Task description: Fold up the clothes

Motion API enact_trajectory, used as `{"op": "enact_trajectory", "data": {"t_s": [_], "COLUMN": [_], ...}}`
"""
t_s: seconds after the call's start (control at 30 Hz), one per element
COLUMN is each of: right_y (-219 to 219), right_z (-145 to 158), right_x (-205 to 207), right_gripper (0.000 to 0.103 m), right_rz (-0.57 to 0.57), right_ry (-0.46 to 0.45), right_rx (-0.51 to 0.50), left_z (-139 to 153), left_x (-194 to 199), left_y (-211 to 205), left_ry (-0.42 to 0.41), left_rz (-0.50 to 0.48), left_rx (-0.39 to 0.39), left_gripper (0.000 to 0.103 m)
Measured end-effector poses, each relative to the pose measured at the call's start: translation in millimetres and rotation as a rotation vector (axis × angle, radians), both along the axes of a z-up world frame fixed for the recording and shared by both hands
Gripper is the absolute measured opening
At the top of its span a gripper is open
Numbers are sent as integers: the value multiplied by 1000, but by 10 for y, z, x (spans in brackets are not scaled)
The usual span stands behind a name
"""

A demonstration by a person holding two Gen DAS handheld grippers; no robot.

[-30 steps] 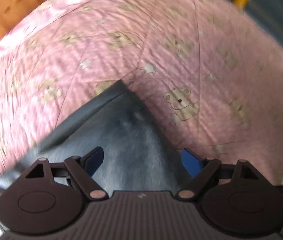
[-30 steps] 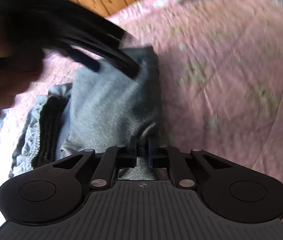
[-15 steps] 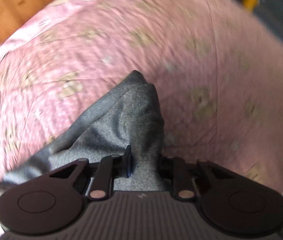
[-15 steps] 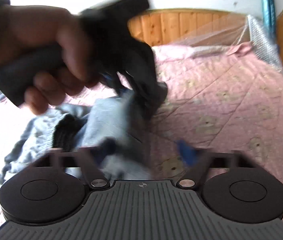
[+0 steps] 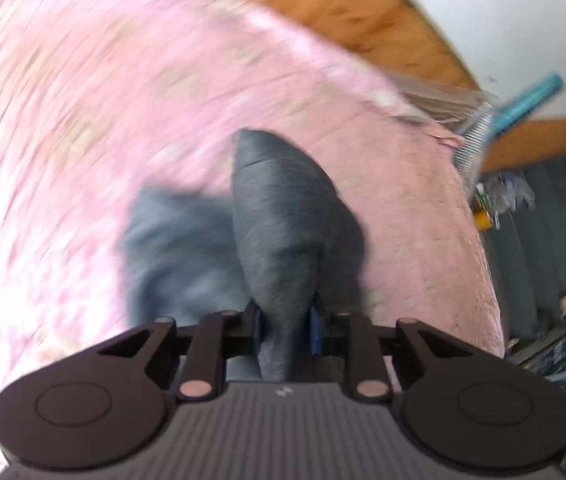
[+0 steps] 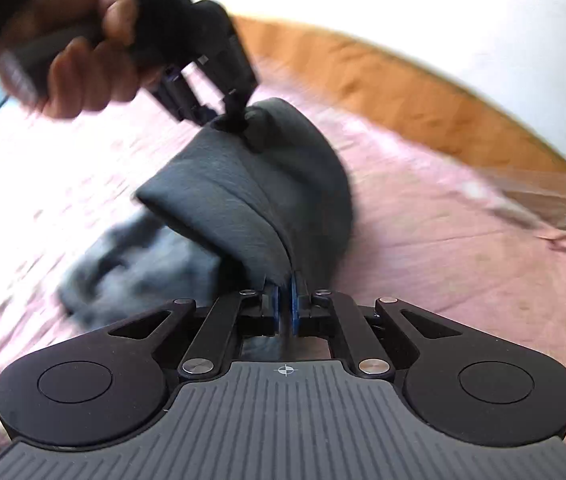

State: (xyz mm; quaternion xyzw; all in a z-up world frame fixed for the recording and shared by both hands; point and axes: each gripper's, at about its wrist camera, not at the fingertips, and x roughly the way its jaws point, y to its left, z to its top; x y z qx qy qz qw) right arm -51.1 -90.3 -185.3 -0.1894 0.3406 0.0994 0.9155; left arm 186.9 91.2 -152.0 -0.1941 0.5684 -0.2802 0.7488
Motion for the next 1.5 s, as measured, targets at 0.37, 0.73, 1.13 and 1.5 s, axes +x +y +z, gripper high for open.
{"op": "enact_trajectory", "data": {"t_s": [0.37, 0.73, 1.13, 1.5], "right_y": [393, 748, -835, -917], "right_z": [-184, 16, 25, -378], "right_x": [-25, -173, 83, -289], "right_gripper": [0, 0, 53, 16], "right_rz": [-82, -18, -489, -411], "right_ry": [109, 124, 122, 380], "right_rx": [-68, 30, 640, 701], "left_z": [-193, -446, -213, -73], "left_x": [-96, 134, -218, -276], "left_y": [-7, 279, 163, 429], "left_ry": [-65, 94, 14, -31], "left_rz": [-78, -45, -77, -65], "left_rx": [-137, -39, 0, 57], "left_gripper": [19, 16, 41, 35]}}
